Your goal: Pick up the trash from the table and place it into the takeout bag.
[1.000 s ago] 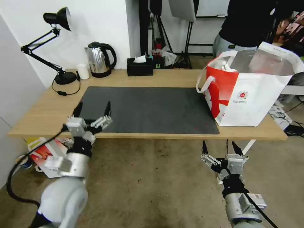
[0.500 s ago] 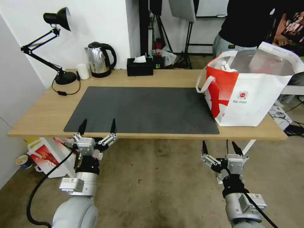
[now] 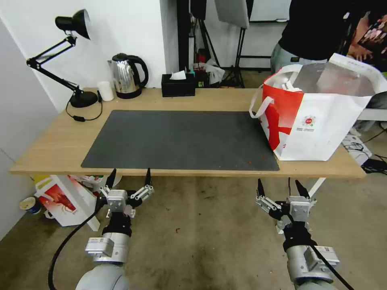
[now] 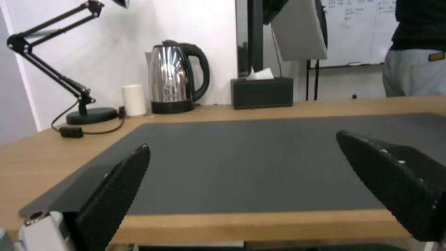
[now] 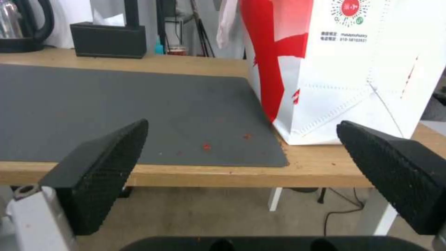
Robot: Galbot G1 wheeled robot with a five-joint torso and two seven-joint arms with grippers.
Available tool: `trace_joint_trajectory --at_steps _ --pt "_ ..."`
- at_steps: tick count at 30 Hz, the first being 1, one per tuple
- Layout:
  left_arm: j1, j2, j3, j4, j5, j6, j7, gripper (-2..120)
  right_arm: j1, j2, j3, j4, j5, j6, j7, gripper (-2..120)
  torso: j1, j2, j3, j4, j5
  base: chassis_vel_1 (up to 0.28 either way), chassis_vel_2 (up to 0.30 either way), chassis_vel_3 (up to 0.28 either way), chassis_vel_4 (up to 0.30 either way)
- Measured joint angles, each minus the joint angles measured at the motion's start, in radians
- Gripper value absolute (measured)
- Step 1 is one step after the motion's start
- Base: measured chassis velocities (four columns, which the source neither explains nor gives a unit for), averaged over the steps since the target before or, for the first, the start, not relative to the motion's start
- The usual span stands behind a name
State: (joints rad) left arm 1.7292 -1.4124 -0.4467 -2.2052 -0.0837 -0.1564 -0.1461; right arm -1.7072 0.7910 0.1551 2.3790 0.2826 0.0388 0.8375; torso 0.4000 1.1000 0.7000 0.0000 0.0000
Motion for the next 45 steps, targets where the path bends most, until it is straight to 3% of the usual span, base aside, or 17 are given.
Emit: trace_joint_trajectory --at_steps 45 --pt "0.016 -0.005 -0.017 0.021 0.007 -0.011 -0.013 100 0.0 0.0 0.0 0.0 0.0 0.0 0.0 100 0.0 0.0 0.0 0.0 0.0 0.0 0.0 0.0 0.0"
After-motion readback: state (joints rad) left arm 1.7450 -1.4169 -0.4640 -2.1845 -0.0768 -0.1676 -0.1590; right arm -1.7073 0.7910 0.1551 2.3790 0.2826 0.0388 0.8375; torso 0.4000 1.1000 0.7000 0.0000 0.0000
